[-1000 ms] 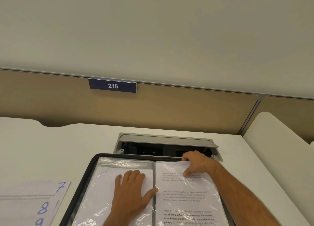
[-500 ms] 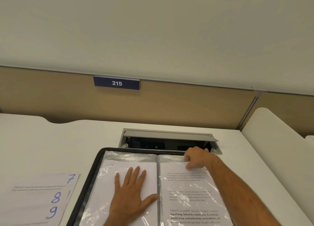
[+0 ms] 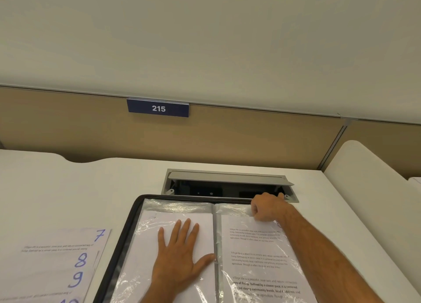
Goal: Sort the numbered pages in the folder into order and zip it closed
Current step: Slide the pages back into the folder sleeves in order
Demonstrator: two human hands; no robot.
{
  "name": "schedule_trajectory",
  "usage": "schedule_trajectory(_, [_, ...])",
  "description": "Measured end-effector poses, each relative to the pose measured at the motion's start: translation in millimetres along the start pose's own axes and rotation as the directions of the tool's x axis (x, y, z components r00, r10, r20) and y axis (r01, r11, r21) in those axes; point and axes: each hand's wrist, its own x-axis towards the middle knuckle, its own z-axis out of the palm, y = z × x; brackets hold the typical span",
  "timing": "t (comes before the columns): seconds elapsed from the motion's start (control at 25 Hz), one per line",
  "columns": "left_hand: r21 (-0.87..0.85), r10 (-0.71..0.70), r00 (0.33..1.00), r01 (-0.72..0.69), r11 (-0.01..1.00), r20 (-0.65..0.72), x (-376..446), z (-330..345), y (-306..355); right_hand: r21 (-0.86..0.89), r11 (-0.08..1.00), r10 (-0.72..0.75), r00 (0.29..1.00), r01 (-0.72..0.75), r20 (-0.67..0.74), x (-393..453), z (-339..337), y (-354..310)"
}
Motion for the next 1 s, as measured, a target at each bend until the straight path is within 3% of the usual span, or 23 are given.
schedule_trajectory(0.28, [-0.003, 0.002, 1.000, -0.002, 1.000, 0.003, 0, 0, 0, -0.006, 0.998, 0.066, 0.993, -0.067, -0.101, -8, 4, 14])
schedule_trajectory(0.36, [-0.007, 0.003, 1.000, -0.003, 1.000, 0.003, 0, -1, 0, 0.143, 0.985, 0.117, 0.986, -0.099, -0.120, -10, 9, 27])
schedule_trajectory(0.44, [-0.005, 0.006, 1.000, -0.006, 1.000, 0.004, 0, -2, -1, 0.417, 0.903, 0.171, 0.978, -0.105, -0.122, -15, 13, 43])
schedule_trajectory(0.52, [0.001, 0.010, 1.000, -0.010, 1.000, 0.003, 0, -1, -1, 0.585, 0.804, 0.212, 0.970, -0.104, -0.120, -22, 17, 55])
schedule_trajectory(0.72, [-0.017, -0.009, 0.998, 0.010, 1.000, 0.058, 0, 0, -2, 0.778, 0.584, 0.296, 0.953, -0.231, 0.061, -40, 38, 74])
schedule_trajectory(0.88, [0.019, 0.001, 0.999, -0.001, 1.000, 0.039, 1, 0, 0, 0.873, 0.434, 0.269, 0.957, -0.222, 0.110, -66, 51, 79])
schedule_trajectory(1.0, [-0.010, -0.033, 0.994, 0.034, 0.999, 0.102, 0, -8, 0, 0.894, 0.376, 0.186, 0.965, -0.244, 0.185, -95, 60, 72])
